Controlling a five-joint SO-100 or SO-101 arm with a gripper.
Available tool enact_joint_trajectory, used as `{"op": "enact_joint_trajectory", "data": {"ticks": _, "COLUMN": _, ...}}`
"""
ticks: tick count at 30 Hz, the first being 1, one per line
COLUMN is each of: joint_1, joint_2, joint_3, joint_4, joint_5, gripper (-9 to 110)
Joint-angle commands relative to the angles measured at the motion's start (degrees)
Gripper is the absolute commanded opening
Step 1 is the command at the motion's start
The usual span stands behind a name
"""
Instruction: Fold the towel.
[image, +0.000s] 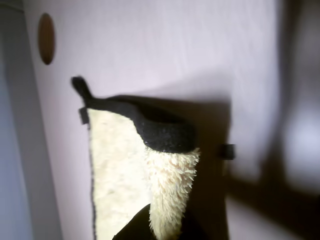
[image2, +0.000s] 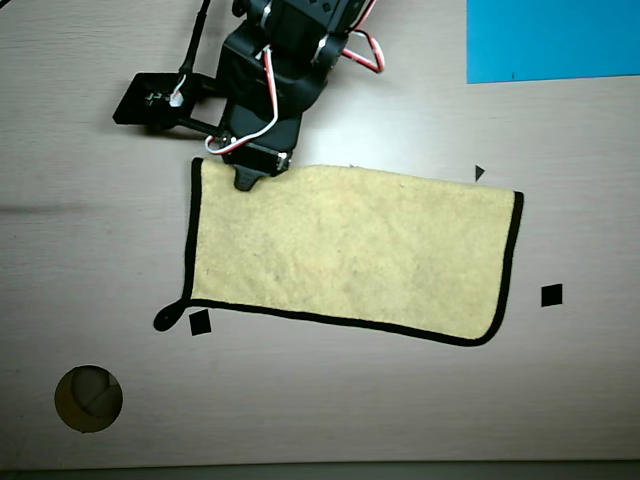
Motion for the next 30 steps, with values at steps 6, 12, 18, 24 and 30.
{"op": "enact_joint_trajectory", "data": {"ticks": 6, "joint_1": -4.22, "joint_2": 6.06, "joint_3": -10.9, "joint_4": 7.65, "joint_5": 0.7, "gripper": 0}}
{"op": "enact_joint_trajectory", "data": {"ticks": 12, "joint_1": -9.4, "joint_2": 7.21, "joint_3": -13.18, "joint_4": 9.05, "joint_5": -8.35, "gripper": 0}}
{"op": "enact_joint_trajectory", "data": {"ticks": 18, "joint_1": -14.33, "joint_2": 8.7, "joint_3": -12.92, "joint_4": 9.05, "joint_5": -16.0, "gripper": 0}}
{"op": "enact_joint_trajectory", "data": {"ticks": 24, "joint_1": -18.37, "joint_2": 8.53, "joint_3": -14.5, "joint_4": 9.32, "joint_5": -19.95, "gripper": 0}}
{"op": "enact_joint_trajectory", "data": {"ticks": 30, "joint_1": -23.73, "joint_2": 7.73, "joint_3": -16.87, "joint_4": 10.2, "joint_5": -23.12, "gripper": 0}}
